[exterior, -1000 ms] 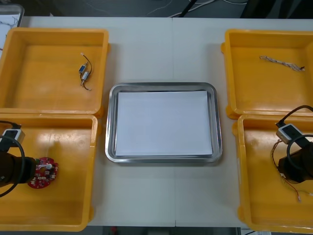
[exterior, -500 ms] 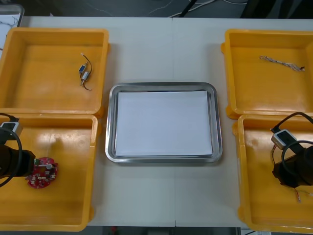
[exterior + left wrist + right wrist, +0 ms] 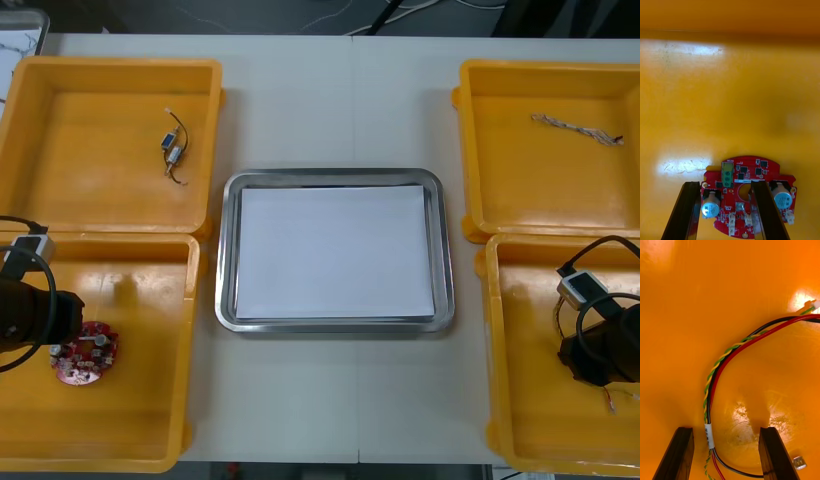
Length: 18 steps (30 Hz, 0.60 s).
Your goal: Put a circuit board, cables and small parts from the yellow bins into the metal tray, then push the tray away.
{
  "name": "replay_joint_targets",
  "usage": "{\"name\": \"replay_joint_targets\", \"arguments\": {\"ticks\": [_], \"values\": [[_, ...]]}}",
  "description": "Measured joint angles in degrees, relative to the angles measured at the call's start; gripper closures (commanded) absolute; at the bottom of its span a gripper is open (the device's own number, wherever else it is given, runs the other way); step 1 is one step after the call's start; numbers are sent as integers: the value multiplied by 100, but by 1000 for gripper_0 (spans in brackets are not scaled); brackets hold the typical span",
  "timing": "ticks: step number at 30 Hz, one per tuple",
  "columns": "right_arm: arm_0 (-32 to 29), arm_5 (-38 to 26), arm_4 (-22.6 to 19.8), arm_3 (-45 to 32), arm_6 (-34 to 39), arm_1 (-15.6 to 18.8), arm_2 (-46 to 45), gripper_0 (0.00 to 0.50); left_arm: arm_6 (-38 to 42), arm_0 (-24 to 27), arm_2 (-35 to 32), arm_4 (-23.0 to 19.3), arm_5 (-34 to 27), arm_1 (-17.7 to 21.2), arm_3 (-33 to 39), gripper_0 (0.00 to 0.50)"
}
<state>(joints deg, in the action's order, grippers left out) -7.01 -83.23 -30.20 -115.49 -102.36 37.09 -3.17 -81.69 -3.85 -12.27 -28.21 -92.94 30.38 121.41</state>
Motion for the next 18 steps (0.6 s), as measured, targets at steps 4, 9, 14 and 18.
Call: {"name": "replay_joint_targets", "arguments": {"ticks": [4,9,14,18], "values": [[0,7,5,35,-10,-5,3,0,0,9,50,11,244,-1,-213,119],[0,11,103,35,-158,-49,11,0,0,13,147,100,419,-1,-389,118],[0,19,162,35,-169,-70,40,51,0,13,201,114,430,-1,-410,125],[0,19,161,35,-169,-75,76,428,0,13,265,132,431,-1,-427,134]]}}
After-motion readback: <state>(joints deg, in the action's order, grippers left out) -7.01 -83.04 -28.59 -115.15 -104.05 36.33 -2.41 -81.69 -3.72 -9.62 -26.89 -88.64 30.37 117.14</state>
